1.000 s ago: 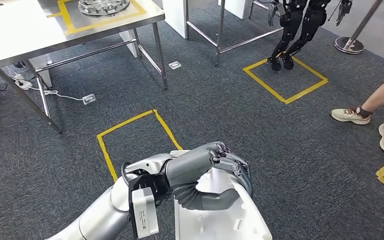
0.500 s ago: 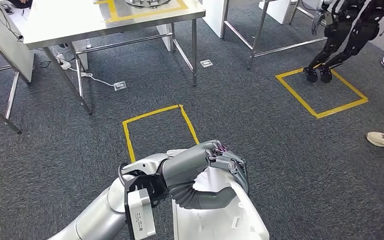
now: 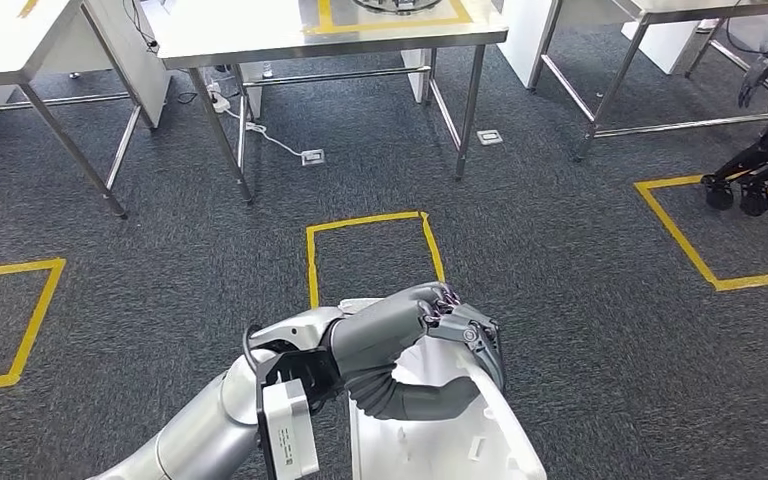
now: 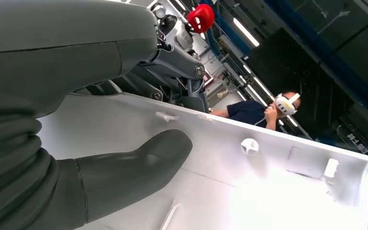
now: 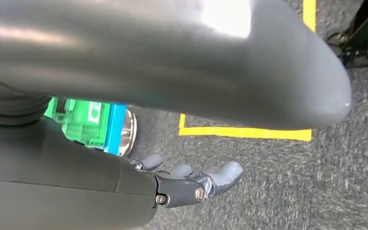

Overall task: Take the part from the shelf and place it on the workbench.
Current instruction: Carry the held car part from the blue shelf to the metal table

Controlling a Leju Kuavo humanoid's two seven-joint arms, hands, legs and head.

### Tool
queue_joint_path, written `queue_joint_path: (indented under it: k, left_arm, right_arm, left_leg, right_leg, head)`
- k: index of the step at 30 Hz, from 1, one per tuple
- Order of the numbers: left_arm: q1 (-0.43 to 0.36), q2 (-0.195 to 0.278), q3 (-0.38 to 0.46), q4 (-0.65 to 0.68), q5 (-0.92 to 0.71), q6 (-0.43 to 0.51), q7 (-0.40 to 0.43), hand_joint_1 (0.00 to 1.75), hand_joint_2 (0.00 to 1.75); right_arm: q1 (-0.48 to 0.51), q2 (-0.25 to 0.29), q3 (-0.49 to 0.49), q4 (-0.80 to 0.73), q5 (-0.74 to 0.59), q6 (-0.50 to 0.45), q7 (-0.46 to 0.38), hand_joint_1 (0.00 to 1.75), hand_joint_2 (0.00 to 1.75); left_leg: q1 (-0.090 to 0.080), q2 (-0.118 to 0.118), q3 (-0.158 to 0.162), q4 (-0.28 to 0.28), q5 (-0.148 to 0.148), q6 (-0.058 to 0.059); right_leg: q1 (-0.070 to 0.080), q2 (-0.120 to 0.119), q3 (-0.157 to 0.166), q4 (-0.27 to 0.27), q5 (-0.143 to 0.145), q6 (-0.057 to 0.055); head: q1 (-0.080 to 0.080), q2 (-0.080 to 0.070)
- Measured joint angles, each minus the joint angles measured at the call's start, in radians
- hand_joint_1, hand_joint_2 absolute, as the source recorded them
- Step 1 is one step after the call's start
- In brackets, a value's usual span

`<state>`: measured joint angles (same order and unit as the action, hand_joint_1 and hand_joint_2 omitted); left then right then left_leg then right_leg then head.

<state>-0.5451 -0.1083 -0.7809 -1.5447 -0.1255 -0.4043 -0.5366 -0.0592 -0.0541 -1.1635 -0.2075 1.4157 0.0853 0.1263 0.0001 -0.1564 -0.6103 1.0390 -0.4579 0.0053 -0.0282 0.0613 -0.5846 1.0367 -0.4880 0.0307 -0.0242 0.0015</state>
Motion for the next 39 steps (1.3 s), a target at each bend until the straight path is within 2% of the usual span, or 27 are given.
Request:
queue_joint_path:
  k: [1, 2, 4, 5, 6, 7, 8, 9, 11, 12, 13, 15, 17, 19, 21, 22, 23, 24, 25, 27, 28, 32, 34, 36, 37, 38, 39]
  left_arm:
    - [-0.001, 0.001, 0.0, 0.0, 0.0, 0.001, -0.001, 1.75, 1.75]
    - [-0.002, 0.002, 0.0, 0.0, 0.0, 0.001, -0.001, 1.75, 1.75]
    - [-0.004, 0.002, 0.0, 0.001, 0.0, 0.002, -0.003, 1.75, 1.75]
    - [-0.005, 0.002, 0.0, 0.002, 0.0, 0.002, -0.003, 1.75, 1.75]
    - [-0.004, 0.003, -0.001, 0.004, 0.0, 0.002, -0.004, 1.75, 1.75]
    - [-0.003, 0.003, -0.001, 0.005, 0.0, 0.002, -0.004, 1.75, 1.75]
    - [-0.003, 0.004, -0.002, 0.007, 0.0, 0.002, -0.004, 1.75, 1.75]
    - [-0.003, 0.004, -0.002, 0.007, 0.0, 0.002, -0.004, 1.75, 1.75]
    - [-0.003, 0.004, -0.004, 0.008, 0.0, 0.002, -0.004, 1.75, 1.75]
    - [-0.004, 0.004, -0.004, 0.008, 0.0, 0.002, -0.005, 1.75, 1.75]
    - [-0.004, 0.004, -0.005, 0.008, 0.0, 0.002, -0.005, 1.75, 1.75]
    - [-0.005, 0.004, -0.006, 0.008, 0.0, 0.002, -0.005, 1.75, 1.75]
    - [-0.006, 0.003, -0.006, 0.007, 0.0, 0.002, -0.006, 1.75, 1.75]
    - [-0.009, 0.001, -0.008, 0.007, 0.0, 0.002, -0.006, 1.75, 1.75]
    - [-0.01, 0.0, -0.012, 0.01, 0.0, 0.001, -0.006, 1.75, 1.75]
    - [-0.01, 0.0, -0.014, 0.012, 0.0, 0.0, -0.006, 1.75, 1.75]
    - [-0.01, 0.0, -0.016, 0.014, 0.0, 0.0, -0.006, 1.75, 1.75]
    - [-0.01, 0.0, -0.018, 0.015, 0.0, -0.001, -0.006, 1.75, 1.75]
    - [-0.011, 0.0, -0.019, 0.015, 0.0, -0.002, -0.006, 1.75, 1.75]
    - [-0.013, 0.0, -0.021, 0.015, 0.0, -0.003, -0.006, 1.75, 1.75]
    - [-0.014, 0.0, -0.021, 0.015, 0.0, -0.003, -0.005, 1.75, 1.75]
    - [-0.017, 0.0, -0.023, 0.015, 0.0, -0.003, -0.005, 1.75, 1.75]
    - [-0.018, 0.0, -0.023, 0.015, 0.0, -0.003, -0.005, 1.75, 1.75]
    - [-0.018, 0.001, -0.024, 0.016, 0.0, -0.003, -0.005, 1.75, 1.75]
    - [-0.018, 0.002, -0.024, 0.017, 0.0, -0.003, -0.005, 1.75, 1.75]
    - [-0.018, 0.002, -0.025, 0.017, 0.0, -0.003, -0.004, 1.75, 1.75]
    - [-0.018, 0.002, -0.025, 0.017, 0.0, -0.004, -0.004, 1.75, 1.75]
  right_arm:
    - [-0.001, 0.0, 0.0, 0.0, 0.0, 0.0, 0.0, 0.0, 0.0]
    - [-0.002, 0.0, 0.0, 0.0, 0.0, 0.0, -0.001, 0.0, 0.0]
    - [0.0, 0.0, 0.0, 0.0, 0.0, 0.0, 0.0, 0.0, 0.0]
    - [0.003, 0.0, 0.0, 0.0, 0.0, -0.001, 0.0, 0.0, 0.0]
    - [0.005, 0.0, 0.0, 0.0, -0.001, -0.002, -0.001, 0.0, 0.0]
    - [0.006, 0.0, -0.001, 0.0, -0.002, -0.005, -0.003, 0.0, 0.0]
    - [0.005, 0.0, -0.002, 0.0, -0.004, -0.009, -0.007, 0.0, 0.0]
    - [0.003, 0.0, -0.004, 0.0, -0.005, -0.014, -0.01, 0.0, 0.0]
    - [-0.002, 0.0, -0.007, 0.0, -0.008, -0.021, -0.017, 0.0, 0.0]
    - [-0.004, 0.0, -0.008, 0.0, -0.008, -0.024, -0.018, 0.0, 0.0]
    - [-0.005, 0.0, -0.009, 0.0, -0.009, -0.026, -0.019, 0.0, 0.0]
    - [-0.007, 0.0, -0.009, 0.0, -0.009, -0.028, -0.019, 0.0, 0.0]
    - [-0.008, 0.0, -0.009, 0.0, -0.009, -0.029, -0.019, 0.0, 0.0]
    - [-0.007, 0.0, -0.01, 0.0, -0.009, -0.029, -0.019, 0.0, 0.0]
    - [-0.002, 0.0, -0.011, 0.0, -0.009, -0.031, -0.018, 0.0, 0.0]
    - [0.001, 0.0, -0.012, 0.0, -0.009, -0.031, -0.018, 0.0, 0.0]
    - [0.003, 0.0, -0.012, 0.0, -0.009, -0.031, -0.017, 0.0, 0.0]
    - [0.004, 0.0, -0.013, 0.0, -0.009, -0.03, -0.017, 0.0, 0.0]
    - [0.004, 0.0, -0.014, 0.0, -0.009, -0.03, -0.016, 0.0, 0.0]
    - [0.002, 0.0, -0.014, 0.0, -0.009, -0.031, -0.014, 0.0, 0.0]
    - [0.002, 0.001, -0.015, 0.0, -0.009, -0.031, -0.013, 0.0, 0.0]
    - [0.001, 0.001, -0.015, 0.0, -0.009, -0.031, -0.013, 0.0, 0.0]
    - [0.002, 0.001, -0.015, 0.0, -0.009, -0.031, -0.013, 0.0, 0.0]
    - [0.003, 0.001, -0.015, 0.0, -0.008, -0.03, -0.013, 0.0, 0.0]
    - [0.003, 0.001, -0.015, 0.0, -0.007, -0.03, -0.014, 0.0, 0.0]
    - [0.003, 0.001, -0.015, 0.0, -0.006, -0.029, -0.014, 0.0, 0.0]
    - [0.003, 0.002, -0.015, 0.0, -0.005, -0.029, -0.014, 0.0, 0.0]
  left_leg:
    - [-0.002, 0.01, -0.003, 0.004, -0.003, -0.006]
    - [-0.004, 0.037, -0.013, 0.025, -0.017, -0.01]
    - [-0.006, 0.112, -0.06, 0.127, -0.075, -0.017]
    - [-0.003, 0.135, -0.095, 0.196, -0.107, -0.02]
    - [-0.001, 0.144, -0.123, 0.253, -0.128, -0.022]
    - [0.001, 0.148, -0.138, 0.282, -0.131, -0.023]
    - [0.002, 0.15, -0.13, 0.269, -0.114, -0.023]
    - [0.003, 0.153, -0.102, 0.217, -0.084, -0.022]
    - [0.0, 0.165, -0.023, 0.074, -0.027, -0.012]
    - [-0.002, 0.17, 0.003, 0.026, -0.014, -0.006]
    - [-0.005, 0.173, 0.015, 0.002, -0.012, 0.0]
    - [-0.008, 0.169, 0.015, -0.004, -0.012, 0.012]
    - [-0.004, 0.163, 0.02, -0.014, -0.007, 0.023]
    - [0.001, 0.159, 0.025, -0.022, -0.004, 0.032]
    - [0.001, 0.152, 0.025, -0.021, -0.005, 0.037]
    - [0.0, 0.147, 0.025, -0.02, -0.006, 0.038]
    - [0.0, 0.142, 0.026, -0.018, -0.008, 0.037]
    - [0.001, 0.137, 0.027, -0.015, -0.01, 0.035]
    - [0.002, 0.133, 0.028, -0.011, -0.013, 0.032]
    - [-0.001, 0.126, 0.027, -0.003, -0.021, 0.022]
    - [-0.003, 0.124, 0.027, -0.001, -0.025, 0.016]
    - [-0.002, 0.128, 0.024, 0.008, -0.037, -0.008]
    - [0.0, 0.139, -0.012, 0.09, -0.081, -0.018]
    - [0.001, 0.145, -0.08, 0.222, -0.137, -0.023]
    - [0.002, 0.145, -0.107, 0.268, -0.147, -0.023]
    - [0.002, 0.145, -0.117, 0.28, -0.138, -0.022]
    - [0.002, 0.146, -0.107, 0.251, -0.111, -0.019]
  right_leg:
    - [-0.001, -0.012, 0.003, -0.003, 0.001, -0.008]
    - [-0.003, -0.027, 0.006, -0.006, 0.002, -0.015]
    - [-0.002, -0.058, 0.01, -0.01, 0.0, -0.027]
    - [0.0, -0.075, 0.011, -0.009, -0.001, -0.029]
    - [0.002, -0.09, 0.011, -0.009, -0.002, -0.03]
    - [0.003, -0.103, 0.012, -0.009, -0.003, -0.03]
    - [0.004, -0.113, 0.013, -0.008, -0.005, -0.029]
    - [0.004, -0.121, 0.015, -0.008, -0.007, -0.026]
    - [0.007, -0.131, 0.021, -0.007, -0.01, -0.02]
    - [0.008, -0.135, 0.022, -0.007, -0.011, -0.015]
    - [0.009, -0.137, 0.022, -0.007, -0.012, -0.01]
    - [0.008, -0.14, 0.024, -0.012, -0.01, 0.003]
    - [0.005, -0.123, 0.022, 0.001, -0.021, 0.014]
    - [0.002, -0.086, -0.02, 0.088, -0.068, 0.022]
    - [0.002, -0.069, -0.093, 0.221, -0.121, 0.028]
    - [0.002, -0.067, -0.118, 0.26, -0.125, 0.029]
    - [0.001, -0.067, -0.125, 0.262, -0.11, 0.03]
    - [0.0, -0.067, -0.111, 0.221, -0.076, 0.03]
    - [-0.001, -0.066, -0.082, 0.151, -0.034, 0.029]
    - [0.001, -0.062, -0.029, 0.032, 0.012, 0.023]
    - [0.003, -0.06, -0.017, 0.004, 0.017, 0.017]
    - [0.004, -0.062, -0.012, -0.005, 0.013, -0.014]
    - [0.002, -0.066, -0.006, -0.008, 0.011, -0.027]
    - [0.004, -0.07, -0.002, -0.008, 0.007, -0.032]
    - [0.005, -0.071, 0.001, -0.008, 0.004, -0.033]
    - [0.005, -0.072, 0.004, -0.008, 0.002, -0.033]
    - [0.006, -0.072, 0.009, -0.008, -0.001, -0.032]
  head:
    - [-0.001, 0.0]
    - [-0.004, 0.0]
    - [-0.012, 0.0]
    - [-0.015, 0.0]
    - [-0.015, 0.0]
    - [-0.015, 0.0]
    - [-0.015, 0.0]
    - [-0.015, 0.0]
    - [-0.015, 0.0]
    - [-0.015, 0.0]
    - [-0.015, 0.0]
    - [-0.015, 0.0]
    - [-0.013, 0.0]
    - [-0.008, 0.0]
    - [-0.003, 0.0]
    - [-0.002, 0.0]
    - [-0.002, 0.0]
    - [-0.001, 0.0]
    - [-0.001, 0.0]
    - [0.001, 0.0]
    - [0.002, 0.0]
    - [0.0, 0.0]
    - [-0.005, 0.0]
    - [-0.008, 0.0]
    - [-0.008, 0.0]
    - [-0.009, 0.0]
    - [-0.009, 0.0]
